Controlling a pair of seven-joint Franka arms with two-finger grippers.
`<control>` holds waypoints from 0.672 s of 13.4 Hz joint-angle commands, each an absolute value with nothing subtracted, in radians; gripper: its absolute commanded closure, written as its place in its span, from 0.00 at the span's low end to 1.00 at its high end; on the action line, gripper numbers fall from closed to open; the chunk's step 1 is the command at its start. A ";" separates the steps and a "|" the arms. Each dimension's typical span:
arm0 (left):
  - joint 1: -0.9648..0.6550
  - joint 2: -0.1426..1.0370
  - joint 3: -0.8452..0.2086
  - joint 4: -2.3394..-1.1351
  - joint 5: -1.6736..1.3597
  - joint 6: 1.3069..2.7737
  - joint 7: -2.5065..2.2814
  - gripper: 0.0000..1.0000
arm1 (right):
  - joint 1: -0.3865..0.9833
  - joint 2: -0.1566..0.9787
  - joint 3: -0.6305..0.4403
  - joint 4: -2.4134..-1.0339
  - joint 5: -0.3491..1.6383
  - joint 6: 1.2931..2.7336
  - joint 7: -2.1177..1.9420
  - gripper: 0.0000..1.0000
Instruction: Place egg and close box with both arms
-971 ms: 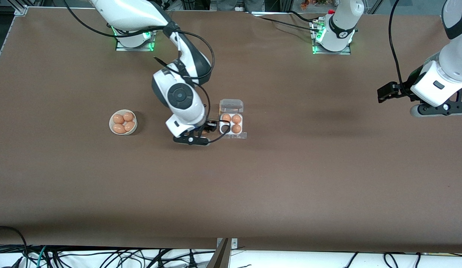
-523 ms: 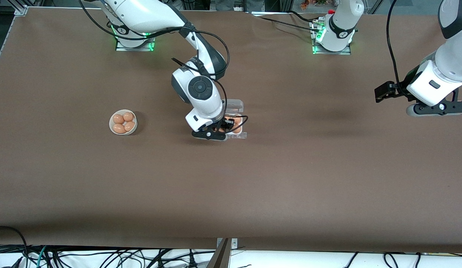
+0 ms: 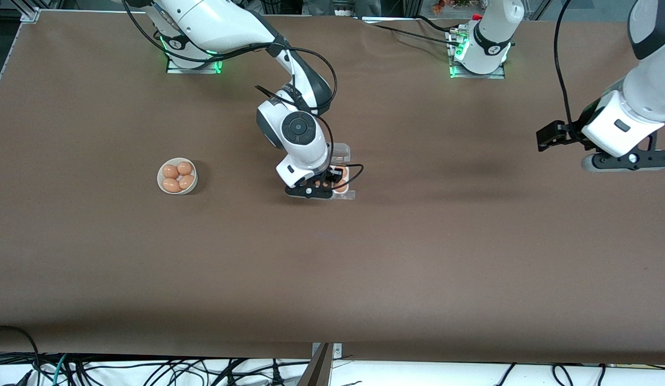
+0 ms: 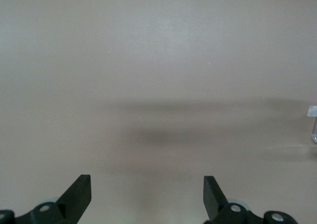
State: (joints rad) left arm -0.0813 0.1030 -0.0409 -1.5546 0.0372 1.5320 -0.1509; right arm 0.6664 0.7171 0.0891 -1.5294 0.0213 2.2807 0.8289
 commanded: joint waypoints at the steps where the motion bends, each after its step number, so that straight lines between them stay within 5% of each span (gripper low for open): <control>1: -0.121 0.126 -0.043 -1.511 0.029 1.513 -0.149 0.00 | 0.678 0.742 0.084 -1.500 0.034 2.301 0.839 0.89; 2: -0.132 0.135 -0.043 -1.509 0.028 1.513 -0.149 0.00 | 0.678 0.747 0.084 -1.500 0.034 2.304 0.839 0.88; 3: -0.136 0.141 -0.044 -1.509 0.009 1.513 -0.149 0.00 | 0.678 0.750 0.084 -1.500 0.034 2.306 0.839 0.77; 4: -0.140 0.143 -0.044 -1.509 -0.045 1.513 -0.152 0.00 | 0.678 0.750 0.084 -1.500 0.032 2.307 0.844 0.21; 5: -0.138 0.147 -0.044 -1.509 -0.098 1.514 -0.153 0.01 | 0.678 0.749 0.083 -1.500 0.028 2.307 0.830 0.00; 9: -0.155 0.179 -0.046 -1.509 -0.176 1.514 -0.228 0.24 | 0.666 0.736 0.077 -1.479 0.018 2.301 0.812 0.00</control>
State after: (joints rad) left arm -0.1400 0.1454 -0.0462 -1.5456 -0.1510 1.5319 -0.1862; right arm 0.6698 0.7345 0.0837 -1.5141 0.0207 2.3095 0.8265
